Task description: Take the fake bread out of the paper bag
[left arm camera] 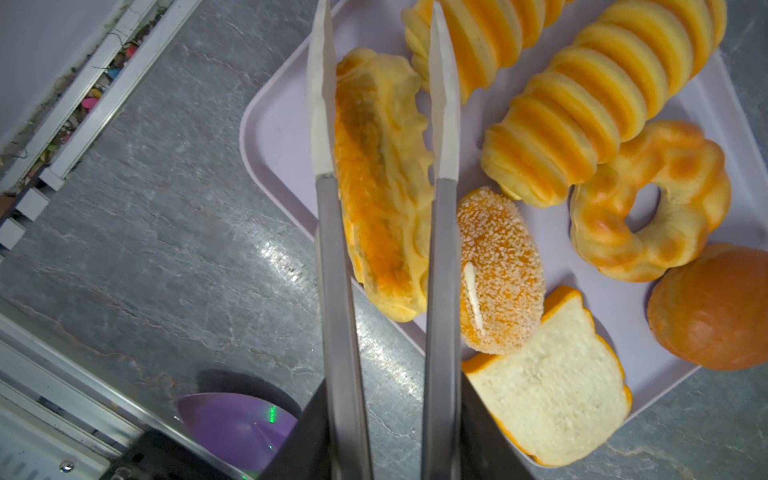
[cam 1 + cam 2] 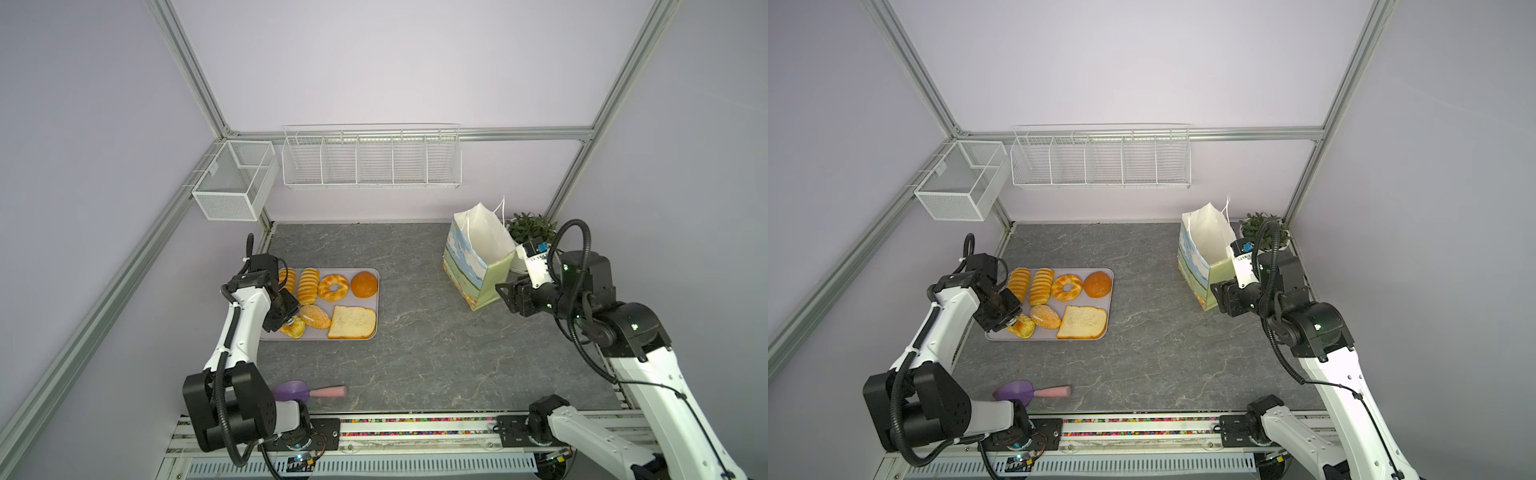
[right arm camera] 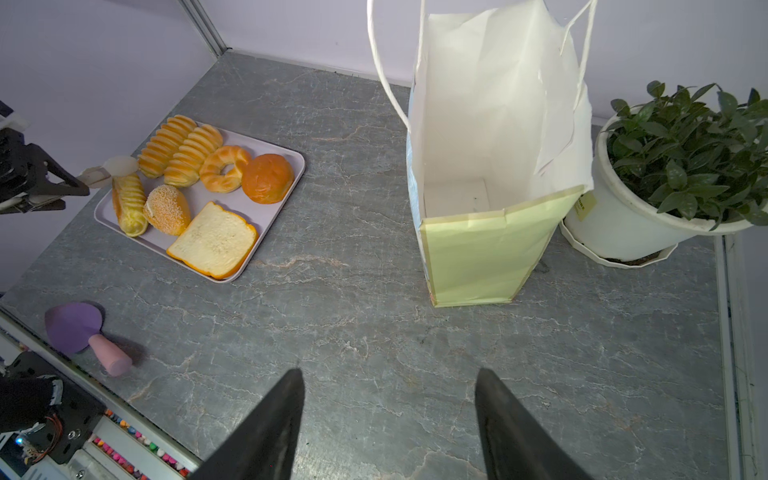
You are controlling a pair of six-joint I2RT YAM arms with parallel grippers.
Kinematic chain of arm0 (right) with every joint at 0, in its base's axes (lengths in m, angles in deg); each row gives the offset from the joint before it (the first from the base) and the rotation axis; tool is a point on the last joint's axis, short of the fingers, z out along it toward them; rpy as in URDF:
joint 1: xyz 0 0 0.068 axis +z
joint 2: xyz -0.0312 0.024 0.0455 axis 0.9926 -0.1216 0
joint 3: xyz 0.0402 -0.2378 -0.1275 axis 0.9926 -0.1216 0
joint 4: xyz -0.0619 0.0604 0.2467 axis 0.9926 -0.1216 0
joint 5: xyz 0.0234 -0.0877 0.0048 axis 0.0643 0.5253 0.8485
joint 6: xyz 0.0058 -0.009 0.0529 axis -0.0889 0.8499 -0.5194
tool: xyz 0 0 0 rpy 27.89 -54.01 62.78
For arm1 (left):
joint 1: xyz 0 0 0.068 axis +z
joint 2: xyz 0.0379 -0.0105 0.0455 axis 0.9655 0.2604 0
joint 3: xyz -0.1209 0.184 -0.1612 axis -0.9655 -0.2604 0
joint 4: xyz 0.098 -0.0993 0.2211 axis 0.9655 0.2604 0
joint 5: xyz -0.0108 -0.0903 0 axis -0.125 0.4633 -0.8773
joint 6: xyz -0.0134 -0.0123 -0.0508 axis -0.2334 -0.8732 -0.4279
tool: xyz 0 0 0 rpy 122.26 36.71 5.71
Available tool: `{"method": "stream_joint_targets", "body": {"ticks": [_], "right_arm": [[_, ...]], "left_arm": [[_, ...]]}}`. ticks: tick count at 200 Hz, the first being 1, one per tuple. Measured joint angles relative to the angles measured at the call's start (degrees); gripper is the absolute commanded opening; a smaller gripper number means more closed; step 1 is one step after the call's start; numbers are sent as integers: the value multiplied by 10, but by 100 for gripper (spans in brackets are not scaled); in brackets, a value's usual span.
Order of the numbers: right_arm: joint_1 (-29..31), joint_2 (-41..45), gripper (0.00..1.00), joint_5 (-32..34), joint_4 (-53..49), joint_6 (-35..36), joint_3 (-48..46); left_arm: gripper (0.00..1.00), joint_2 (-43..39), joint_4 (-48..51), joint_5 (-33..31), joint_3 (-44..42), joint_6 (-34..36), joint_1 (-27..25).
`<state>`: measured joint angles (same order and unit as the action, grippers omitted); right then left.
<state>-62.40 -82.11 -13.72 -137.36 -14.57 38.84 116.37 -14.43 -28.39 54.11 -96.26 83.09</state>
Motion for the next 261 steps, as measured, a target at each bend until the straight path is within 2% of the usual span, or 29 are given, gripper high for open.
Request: {"method": "stream_joint_targets", "body": {"ticks": [75,107,156,180,261], "right_arm": [[0,1,67,-28,14,-16,-35],[0,-1,67,-37,26,-19,-39],[0,-5,67,-43,36,-21,-41],[0,-6,67,-45,38,-21,-43],[0,-16,66,-59,50,-24,-45]], "left_arm": [[43,10,-2,11,4,-9,-21],[31,4,-1,13,4,-11,-22],[30,-13,6,13,4,-10,-23],[27,-28,13,13,4,-9,-23],[36,-61,49,4,12,1,-23]]}}
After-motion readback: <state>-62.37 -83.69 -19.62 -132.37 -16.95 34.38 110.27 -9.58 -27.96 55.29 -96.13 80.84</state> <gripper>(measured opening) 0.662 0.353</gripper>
